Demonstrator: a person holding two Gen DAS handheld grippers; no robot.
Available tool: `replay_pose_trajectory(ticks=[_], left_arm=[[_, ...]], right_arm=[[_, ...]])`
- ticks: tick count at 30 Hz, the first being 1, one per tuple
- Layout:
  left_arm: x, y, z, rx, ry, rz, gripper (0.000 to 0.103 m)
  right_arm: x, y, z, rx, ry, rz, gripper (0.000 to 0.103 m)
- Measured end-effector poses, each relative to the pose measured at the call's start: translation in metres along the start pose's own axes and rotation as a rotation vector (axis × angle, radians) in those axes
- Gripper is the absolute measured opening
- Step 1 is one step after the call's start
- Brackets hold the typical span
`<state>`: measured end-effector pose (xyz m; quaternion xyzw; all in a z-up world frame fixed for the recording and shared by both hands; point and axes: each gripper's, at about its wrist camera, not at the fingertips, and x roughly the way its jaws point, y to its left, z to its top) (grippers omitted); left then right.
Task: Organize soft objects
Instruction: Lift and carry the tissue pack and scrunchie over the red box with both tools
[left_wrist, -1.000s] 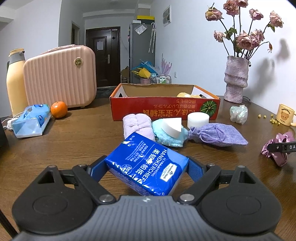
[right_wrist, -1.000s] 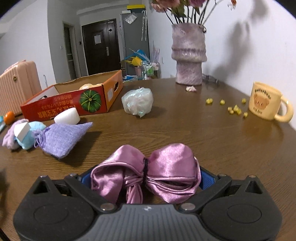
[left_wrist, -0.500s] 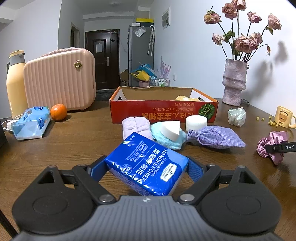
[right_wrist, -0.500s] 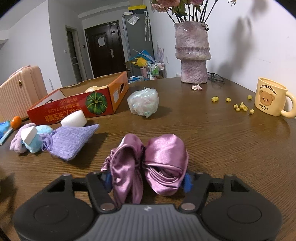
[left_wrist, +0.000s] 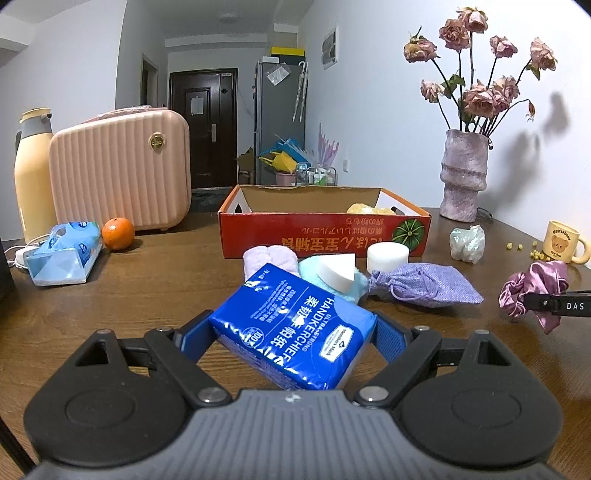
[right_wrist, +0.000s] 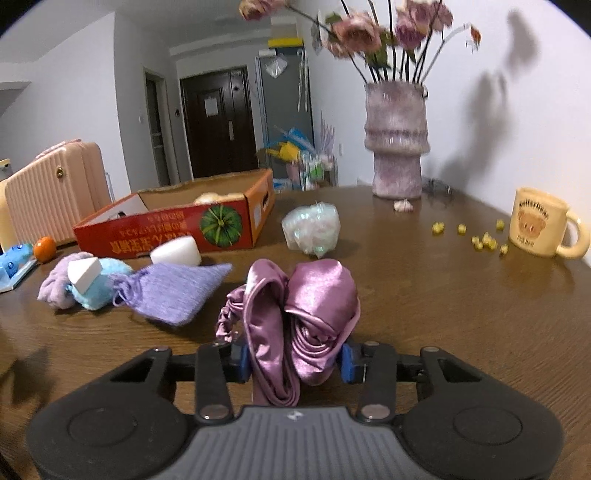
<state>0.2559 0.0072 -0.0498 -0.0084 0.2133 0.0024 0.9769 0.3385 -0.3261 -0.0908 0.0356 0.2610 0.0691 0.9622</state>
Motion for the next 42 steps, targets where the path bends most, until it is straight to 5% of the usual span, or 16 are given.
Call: replay_pose_trajectory(ticks=[18,42], left_arm=[[-0.012,0.002,0.002,-0.012,-0.051,0.000,0.089],[-0.009,0.012,0.020,-0.058,-0.096,0.019,0.089]], right_arm=[[-0.039,0.070,-0.012,-0.059,-0.170,0.091,0.041],[-0.046,0.115,-0.002,-0.089,-0.260,0.138,0.041]])
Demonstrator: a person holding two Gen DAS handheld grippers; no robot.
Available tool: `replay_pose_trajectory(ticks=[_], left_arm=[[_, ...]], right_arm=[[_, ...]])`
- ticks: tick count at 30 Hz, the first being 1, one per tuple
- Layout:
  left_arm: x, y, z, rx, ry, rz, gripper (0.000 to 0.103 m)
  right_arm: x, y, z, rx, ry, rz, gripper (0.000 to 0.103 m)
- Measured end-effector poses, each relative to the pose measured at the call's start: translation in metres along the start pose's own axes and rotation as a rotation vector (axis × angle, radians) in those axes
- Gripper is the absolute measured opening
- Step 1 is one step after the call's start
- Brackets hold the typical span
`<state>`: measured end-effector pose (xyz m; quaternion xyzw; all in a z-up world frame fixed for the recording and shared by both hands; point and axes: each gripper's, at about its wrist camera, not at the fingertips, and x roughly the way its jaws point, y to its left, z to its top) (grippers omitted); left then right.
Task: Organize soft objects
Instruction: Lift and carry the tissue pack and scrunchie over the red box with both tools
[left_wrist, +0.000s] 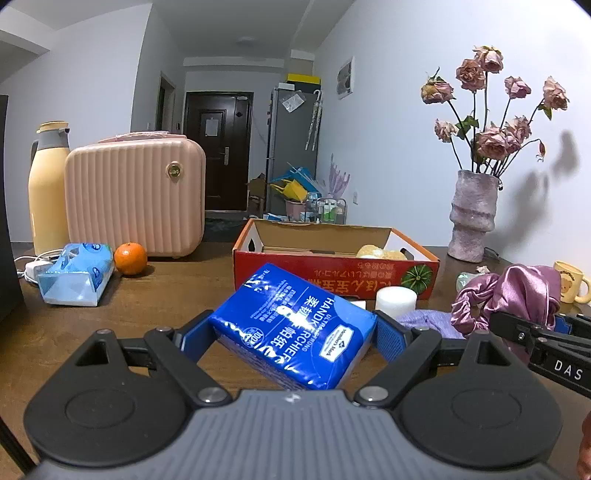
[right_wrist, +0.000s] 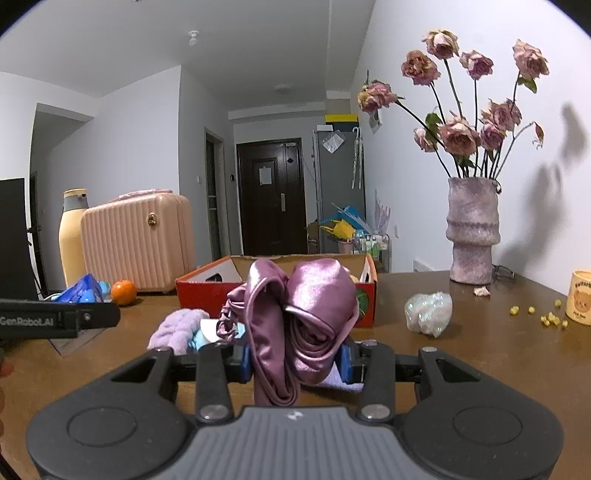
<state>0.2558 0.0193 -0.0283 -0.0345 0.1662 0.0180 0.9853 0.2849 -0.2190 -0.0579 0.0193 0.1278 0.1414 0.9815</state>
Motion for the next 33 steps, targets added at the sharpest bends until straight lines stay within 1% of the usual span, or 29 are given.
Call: replay_pose_trajectory(ticks=[11,23,33], left_arm=[[0.017,-0.012,0.019,0.013,-0.029,0.000,0.089],[0.043,-0.014,0.042,-0.010,-0.058,0.011,0.089],[0.069,-0.011,0.051,-0.023,-0.055,0.014,0.089]], right_arm=[[0.018,0.003,0.020,-0.015,-0.040,-0.005,0.041],[0.048,-0.001,0.031,-0.030,-0.036,-0.005,0.041],[0.071,-0.003,0.038,-0.035,-0.038,-0.011,0.041]])
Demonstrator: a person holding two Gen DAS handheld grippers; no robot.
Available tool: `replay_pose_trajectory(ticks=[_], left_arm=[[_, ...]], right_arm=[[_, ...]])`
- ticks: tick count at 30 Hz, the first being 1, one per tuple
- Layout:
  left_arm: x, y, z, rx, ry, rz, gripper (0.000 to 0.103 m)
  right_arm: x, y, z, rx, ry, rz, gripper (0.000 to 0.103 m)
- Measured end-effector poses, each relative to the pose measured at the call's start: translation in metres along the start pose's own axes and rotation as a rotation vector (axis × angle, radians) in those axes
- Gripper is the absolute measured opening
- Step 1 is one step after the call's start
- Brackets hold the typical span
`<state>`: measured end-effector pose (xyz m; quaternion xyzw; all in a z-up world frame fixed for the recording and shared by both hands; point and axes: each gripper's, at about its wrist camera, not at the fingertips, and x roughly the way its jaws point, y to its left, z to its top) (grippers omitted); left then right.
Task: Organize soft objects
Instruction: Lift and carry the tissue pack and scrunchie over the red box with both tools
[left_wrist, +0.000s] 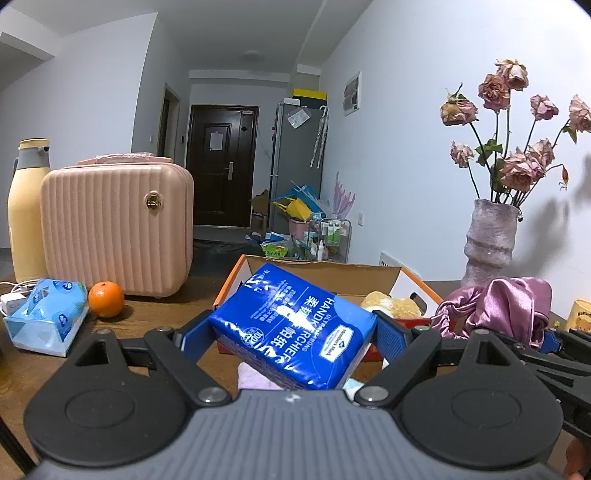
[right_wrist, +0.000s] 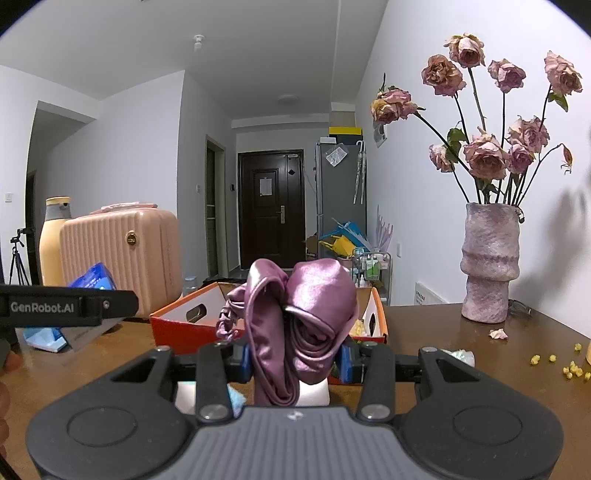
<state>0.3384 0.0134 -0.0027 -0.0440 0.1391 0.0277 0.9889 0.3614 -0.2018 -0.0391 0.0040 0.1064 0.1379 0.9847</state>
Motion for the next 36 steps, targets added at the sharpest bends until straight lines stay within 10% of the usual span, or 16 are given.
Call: replay_pose_trajectory(ticks=[36], left_arm=[[0.102,0.000,0.034,-0.058,-0.013,0.015,0.089]], right_arm=[[0.111,-0.020,0.032,0.023,-0.010,-0.005,0.041]])
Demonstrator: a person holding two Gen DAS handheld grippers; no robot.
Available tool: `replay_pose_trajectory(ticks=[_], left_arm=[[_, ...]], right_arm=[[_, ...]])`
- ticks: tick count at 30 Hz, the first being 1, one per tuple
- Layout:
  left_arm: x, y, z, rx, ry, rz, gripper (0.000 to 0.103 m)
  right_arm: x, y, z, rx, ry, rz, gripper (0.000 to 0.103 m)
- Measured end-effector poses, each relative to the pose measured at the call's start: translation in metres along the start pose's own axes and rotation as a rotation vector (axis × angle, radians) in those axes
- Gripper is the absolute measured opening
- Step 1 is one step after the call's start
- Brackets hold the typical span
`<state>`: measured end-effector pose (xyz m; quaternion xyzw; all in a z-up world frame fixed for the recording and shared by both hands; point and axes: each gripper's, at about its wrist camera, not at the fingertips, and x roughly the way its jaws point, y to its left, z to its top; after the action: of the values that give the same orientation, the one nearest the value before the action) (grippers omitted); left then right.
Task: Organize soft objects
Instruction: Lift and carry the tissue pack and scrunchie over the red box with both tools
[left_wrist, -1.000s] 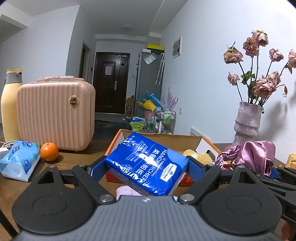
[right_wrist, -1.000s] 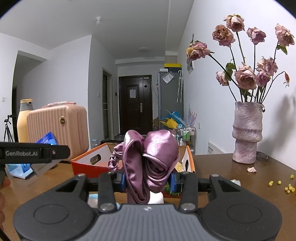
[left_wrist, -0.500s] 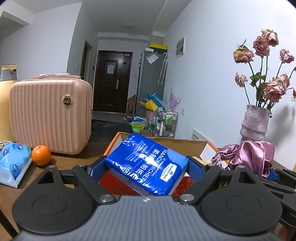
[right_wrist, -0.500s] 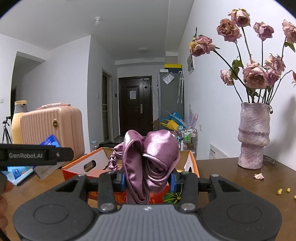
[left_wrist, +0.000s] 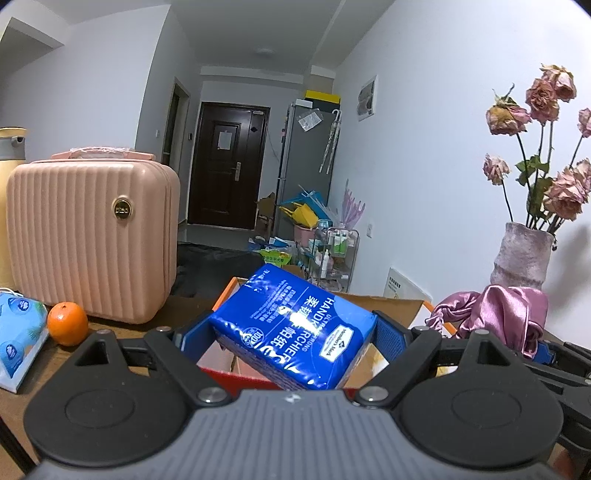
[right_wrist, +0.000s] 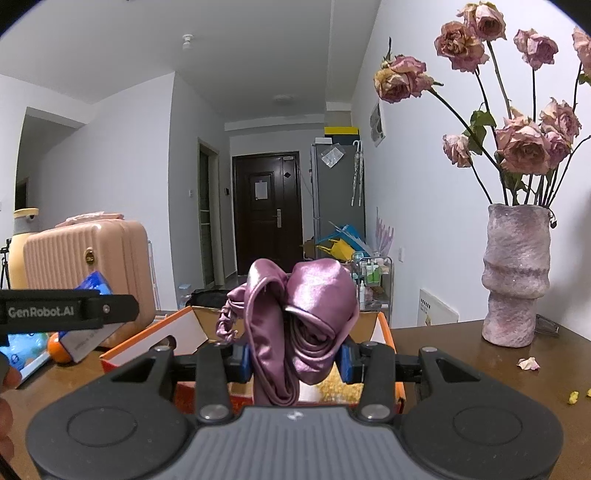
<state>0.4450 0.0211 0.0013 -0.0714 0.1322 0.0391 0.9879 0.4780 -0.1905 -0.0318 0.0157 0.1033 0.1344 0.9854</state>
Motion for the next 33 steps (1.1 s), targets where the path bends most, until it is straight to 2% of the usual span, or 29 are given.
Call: replay_pose_trajectory(ticks=[20,33], left_arm=[[0.057,0.001,0.012,0.007,0.015,0.011,0.089],[0.094,-0.001,0.014,0.018,0.049,0.053,0.089]], right_arm=[[0.064,0.000,0.015,-0.027,0.068,-0.003,0.041],[0.106,0.007,0.023,-0.076,0.124,-0.002,0.041]])
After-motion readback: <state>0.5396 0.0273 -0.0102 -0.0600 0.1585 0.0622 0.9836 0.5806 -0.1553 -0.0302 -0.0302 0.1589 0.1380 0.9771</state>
